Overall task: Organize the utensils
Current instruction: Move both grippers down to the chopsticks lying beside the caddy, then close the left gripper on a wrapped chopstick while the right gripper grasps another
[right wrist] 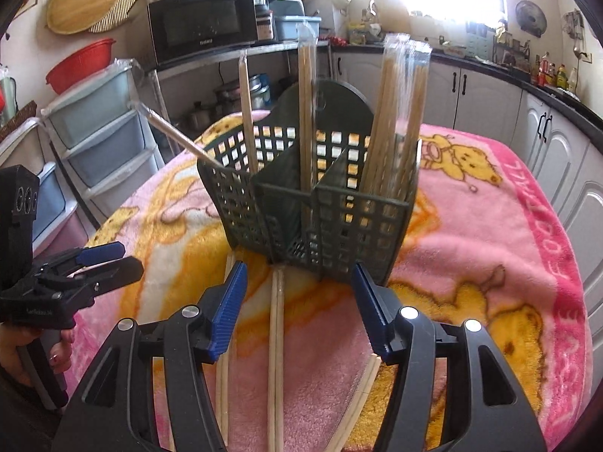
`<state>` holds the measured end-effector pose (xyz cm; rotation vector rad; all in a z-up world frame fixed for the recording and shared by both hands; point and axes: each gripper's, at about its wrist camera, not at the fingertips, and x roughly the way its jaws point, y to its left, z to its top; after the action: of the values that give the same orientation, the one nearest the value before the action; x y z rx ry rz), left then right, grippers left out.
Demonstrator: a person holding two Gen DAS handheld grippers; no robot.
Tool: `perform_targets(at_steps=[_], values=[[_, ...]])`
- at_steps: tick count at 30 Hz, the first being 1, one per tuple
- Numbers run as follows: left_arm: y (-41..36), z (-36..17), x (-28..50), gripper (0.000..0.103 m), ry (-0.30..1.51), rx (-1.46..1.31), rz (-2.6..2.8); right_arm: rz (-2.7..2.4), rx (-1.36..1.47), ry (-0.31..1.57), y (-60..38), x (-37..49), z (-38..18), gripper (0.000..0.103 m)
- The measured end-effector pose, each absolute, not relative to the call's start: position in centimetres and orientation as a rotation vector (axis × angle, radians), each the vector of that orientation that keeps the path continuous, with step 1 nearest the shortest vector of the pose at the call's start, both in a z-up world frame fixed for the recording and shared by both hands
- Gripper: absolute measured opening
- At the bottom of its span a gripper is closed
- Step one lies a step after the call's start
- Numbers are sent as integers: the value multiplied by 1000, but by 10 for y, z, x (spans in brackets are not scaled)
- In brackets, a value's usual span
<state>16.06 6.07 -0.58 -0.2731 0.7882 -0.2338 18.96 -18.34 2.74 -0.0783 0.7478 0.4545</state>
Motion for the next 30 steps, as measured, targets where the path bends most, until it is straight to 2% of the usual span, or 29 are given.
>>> perform_targets(at_steps=[3,9,17,19,23,27,30], values=[[61,-12,158,92,809,-270,-241,461,-89,776,-178,194,20,55],[61,-25,155,80,859,-297,-289,484,-117,822,-166,201,7,55],[51,-42,161,57,928,-344,-379,510,-137,877,-154,211,-8,52],[47,-46,163,46,943,-356,-400,524,-127,894,-152,214,-11,51],[37,-56,169,33,976,-346,-399,532,-111,920,-148,222,-16,47],[32,-59,167,15,967,-277,-357,536,-114,945,-142,229,-21,43],[37,-61,168,11,966,-300,-365,531,-119,966,-136,235,-26,39]])
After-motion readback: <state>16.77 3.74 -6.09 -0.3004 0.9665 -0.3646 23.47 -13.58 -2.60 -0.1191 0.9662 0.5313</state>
